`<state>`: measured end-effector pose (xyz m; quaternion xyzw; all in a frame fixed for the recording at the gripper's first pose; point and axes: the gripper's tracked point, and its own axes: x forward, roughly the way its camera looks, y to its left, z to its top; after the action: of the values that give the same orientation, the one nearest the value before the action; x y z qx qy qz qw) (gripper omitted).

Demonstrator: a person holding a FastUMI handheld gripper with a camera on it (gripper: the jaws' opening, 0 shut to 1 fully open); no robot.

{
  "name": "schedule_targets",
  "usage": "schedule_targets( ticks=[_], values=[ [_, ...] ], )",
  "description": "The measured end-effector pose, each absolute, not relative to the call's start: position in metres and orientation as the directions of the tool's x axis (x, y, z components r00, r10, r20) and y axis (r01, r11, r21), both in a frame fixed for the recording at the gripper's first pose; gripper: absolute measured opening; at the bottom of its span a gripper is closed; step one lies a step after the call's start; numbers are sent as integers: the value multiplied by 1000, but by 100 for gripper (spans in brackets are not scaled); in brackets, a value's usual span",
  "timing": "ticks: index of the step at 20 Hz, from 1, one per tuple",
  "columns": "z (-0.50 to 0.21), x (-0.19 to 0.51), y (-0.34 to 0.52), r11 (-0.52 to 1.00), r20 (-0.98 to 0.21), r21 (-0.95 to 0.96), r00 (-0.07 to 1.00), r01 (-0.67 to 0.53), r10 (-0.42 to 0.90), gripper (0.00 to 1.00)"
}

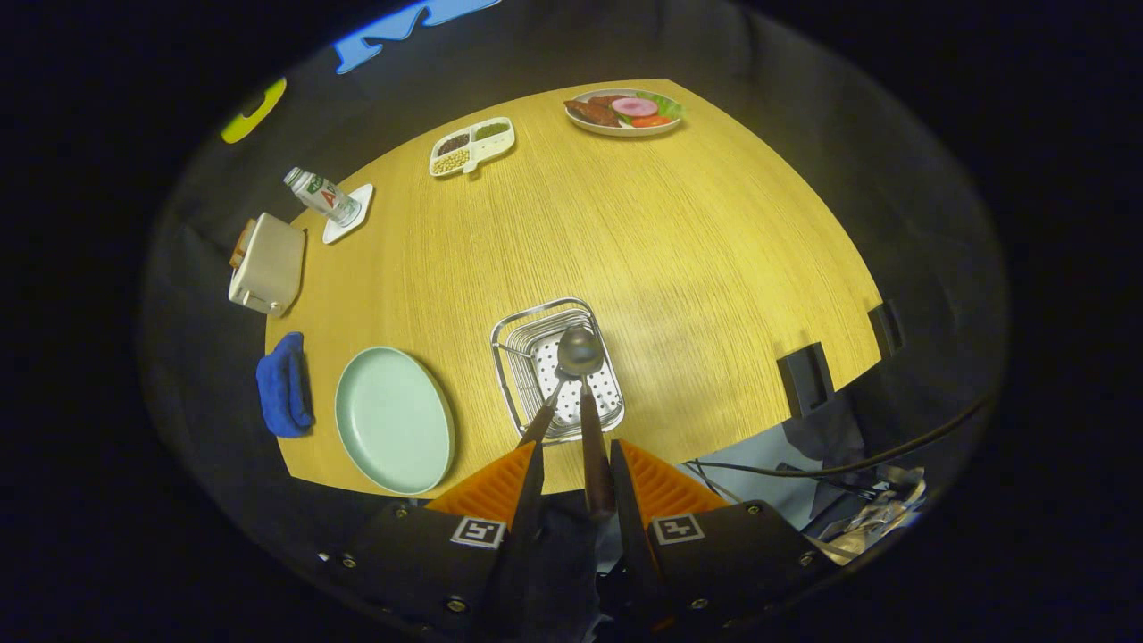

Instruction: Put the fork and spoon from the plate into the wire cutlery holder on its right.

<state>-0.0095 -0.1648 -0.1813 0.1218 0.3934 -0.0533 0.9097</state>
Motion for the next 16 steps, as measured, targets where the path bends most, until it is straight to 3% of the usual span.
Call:
schedule_targets(
  ticks=[5,11,16],
  values=[
    [-133,9,-159,966,-600,203,800,162,-8,45],
    [-17,21,-163,976,-195,169,975,139,-105,45],
    [69,-3,-170,976,98,90,973,199,-207,45]
  ],
)
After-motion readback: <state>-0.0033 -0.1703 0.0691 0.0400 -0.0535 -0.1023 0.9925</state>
